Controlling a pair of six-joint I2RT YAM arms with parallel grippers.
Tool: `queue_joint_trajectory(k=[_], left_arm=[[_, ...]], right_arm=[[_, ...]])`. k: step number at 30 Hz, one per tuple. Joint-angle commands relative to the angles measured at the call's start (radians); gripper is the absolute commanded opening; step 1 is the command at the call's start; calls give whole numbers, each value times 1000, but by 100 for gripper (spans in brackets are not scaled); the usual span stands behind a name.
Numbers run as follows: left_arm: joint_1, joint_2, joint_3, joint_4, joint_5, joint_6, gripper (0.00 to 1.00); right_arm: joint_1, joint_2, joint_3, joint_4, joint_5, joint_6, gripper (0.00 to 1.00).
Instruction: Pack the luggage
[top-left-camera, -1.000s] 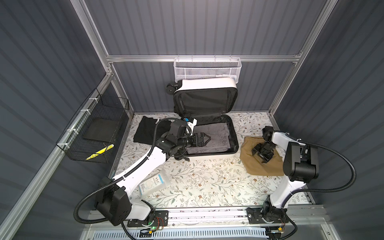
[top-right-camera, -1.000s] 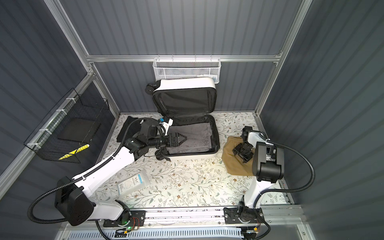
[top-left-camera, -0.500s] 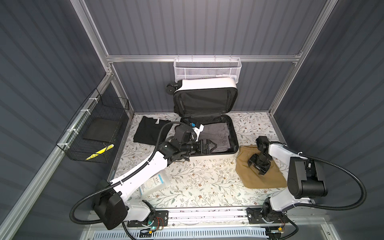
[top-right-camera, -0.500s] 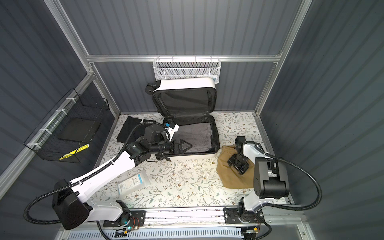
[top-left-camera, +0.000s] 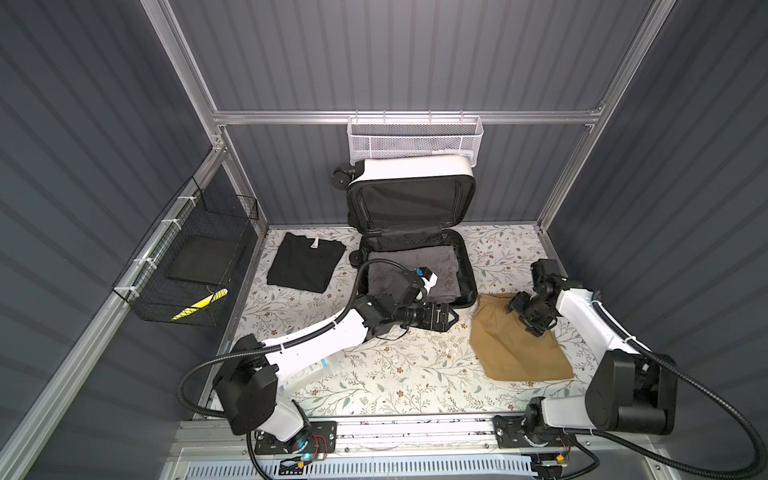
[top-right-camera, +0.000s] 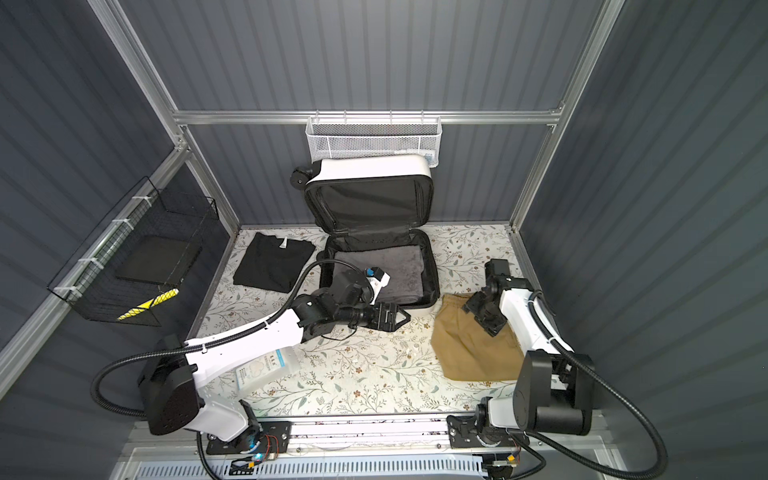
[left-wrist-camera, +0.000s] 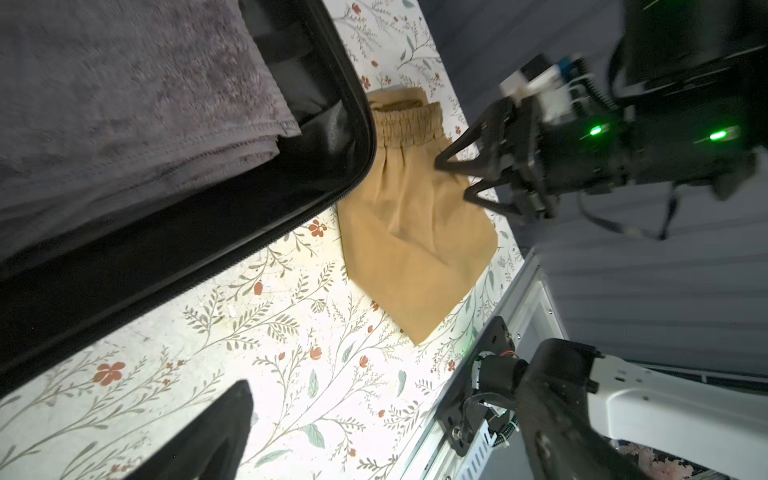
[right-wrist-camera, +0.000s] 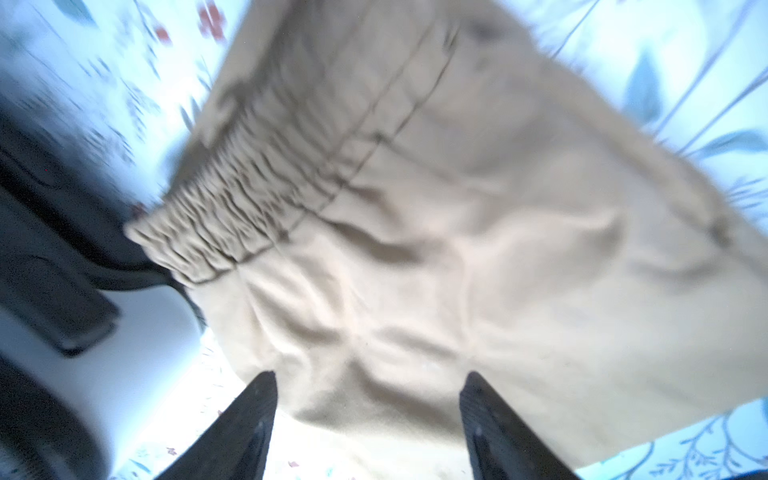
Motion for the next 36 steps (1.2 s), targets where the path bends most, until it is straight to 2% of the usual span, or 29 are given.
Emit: queue_joint_trajectory(k=[1, 12, 36], left_arm=[[-40, 76, 21, 49, -47, -22, 100], [-83, 348, 163, 126, -41, -12, 100], [-125, 685, 429, 197, -46, -33, 100]], right_arm=[[-67, -13, -21, -63, -4, -60, 73], [-204, -7, -219, 68, -105, -52, 73], [-244, 50, -328, 176, -150, -31, 73]])
